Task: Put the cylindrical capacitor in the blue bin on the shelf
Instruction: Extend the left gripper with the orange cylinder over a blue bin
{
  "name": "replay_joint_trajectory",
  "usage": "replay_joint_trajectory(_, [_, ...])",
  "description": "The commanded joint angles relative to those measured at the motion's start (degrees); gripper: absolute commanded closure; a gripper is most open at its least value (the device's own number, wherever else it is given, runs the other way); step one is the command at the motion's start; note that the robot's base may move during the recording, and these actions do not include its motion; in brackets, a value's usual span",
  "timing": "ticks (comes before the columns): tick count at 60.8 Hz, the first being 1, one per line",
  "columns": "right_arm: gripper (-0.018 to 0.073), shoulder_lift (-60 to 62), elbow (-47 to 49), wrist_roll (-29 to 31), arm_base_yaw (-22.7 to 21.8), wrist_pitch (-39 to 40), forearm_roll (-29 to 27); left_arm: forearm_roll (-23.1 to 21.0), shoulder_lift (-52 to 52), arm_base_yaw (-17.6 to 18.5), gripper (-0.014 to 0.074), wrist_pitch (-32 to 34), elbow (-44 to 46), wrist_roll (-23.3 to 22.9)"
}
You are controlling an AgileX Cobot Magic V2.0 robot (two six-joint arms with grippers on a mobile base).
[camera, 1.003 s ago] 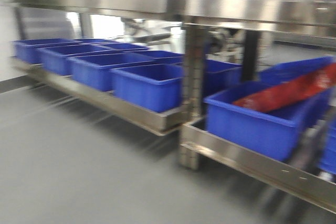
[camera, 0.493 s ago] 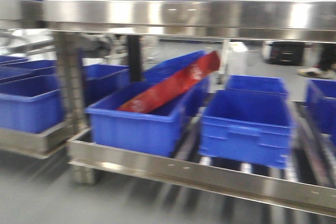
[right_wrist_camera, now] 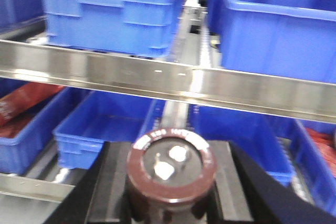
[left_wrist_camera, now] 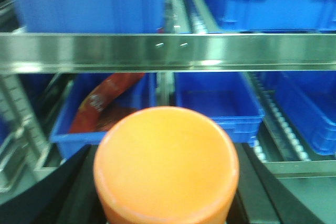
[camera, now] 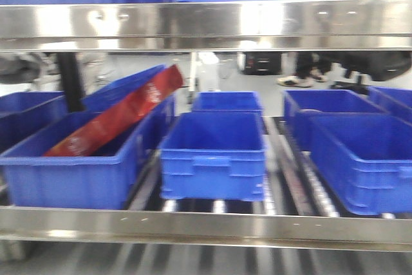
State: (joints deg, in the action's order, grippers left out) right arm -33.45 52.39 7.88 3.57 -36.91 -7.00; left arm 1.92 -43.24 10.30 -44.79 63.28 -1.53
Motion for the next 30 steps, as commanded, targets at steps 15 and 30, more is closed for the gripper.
replay_joint_trajectory(15, [0.0712, 0.04, 0.16, 0.22, 0.06, 1.40, 0.10, -0.19, 0.20, 0.35, 0.0707, 1.24, 0.37, -0.22])
replay_joint_trajectory(30, [0.0712, 0.04, 0.16, 0.22, 0.06, 1.40, 0.10, -0.19, 0.20, 0.35, 0.0707, 1.24, 0.37, -0.22])
